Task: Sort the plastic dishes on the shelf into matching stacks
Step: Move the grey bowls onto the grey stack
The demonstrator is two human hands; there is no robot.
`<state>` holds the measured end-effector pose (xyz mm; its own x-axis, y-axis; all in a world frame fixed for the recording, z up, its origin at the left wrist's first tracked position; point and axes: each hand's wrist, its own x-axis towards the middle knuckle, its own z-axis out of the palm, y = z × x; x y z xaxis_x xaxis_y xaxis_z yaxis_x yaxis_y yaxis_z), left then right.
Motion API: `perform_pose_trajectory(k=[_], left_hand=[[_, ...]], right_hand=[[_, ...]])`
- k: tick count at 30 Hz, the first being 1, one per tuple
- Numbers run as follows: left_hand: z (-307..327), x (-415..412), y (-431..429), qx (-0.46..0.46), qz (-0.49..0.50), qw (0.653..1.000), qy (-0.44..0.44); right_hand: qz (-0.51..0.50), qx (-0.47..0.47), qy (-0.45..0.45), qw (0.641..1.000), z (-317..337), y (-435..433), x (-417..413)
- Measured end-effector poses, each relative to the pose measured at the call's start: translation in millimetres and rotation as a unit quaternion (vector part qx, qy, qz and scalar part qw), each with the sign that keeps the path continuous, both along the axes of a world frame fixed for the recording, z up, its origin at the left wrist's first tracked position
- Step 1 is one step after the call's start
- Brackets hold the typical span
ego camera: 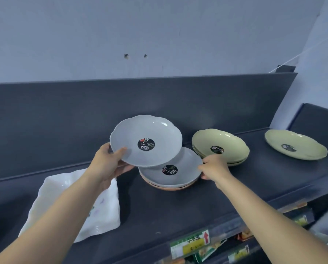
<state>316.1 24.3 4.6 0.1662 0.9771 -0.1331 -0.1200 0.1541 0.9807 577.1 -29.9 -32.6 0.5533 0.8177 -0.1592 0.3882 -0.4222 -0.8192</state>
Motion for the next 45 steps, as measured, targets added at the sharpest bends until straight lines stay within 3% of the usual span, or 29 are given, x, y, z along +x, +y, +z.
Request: perform_pose_trajectory(k=[9,17,32,37,45], left_hand=[[10,10,12,-0.016,-0.026,0.999,-0.015],[14,14,12,-0.002,-0.068,0.998,-0.015],[14,38,-4,-0.036,-0.117,0.983,0.137],[15,41,-7,-0.014,-0.096,0.987,0.129],[24,43,-4,0.006,-0.071,0.997,0.039]], right_hand=[[-0.039,0.049,0.098,0.993,12,1,8],[-0.035,0.164,0.174,0.970,45,-22,1],[0.006,0.230,0.186,0.955,57,-48,2],[0.003,0.201,0.212,0.956,53,-46,14],[-0.106,0.210,0.201,0.951,36,-53,44]])
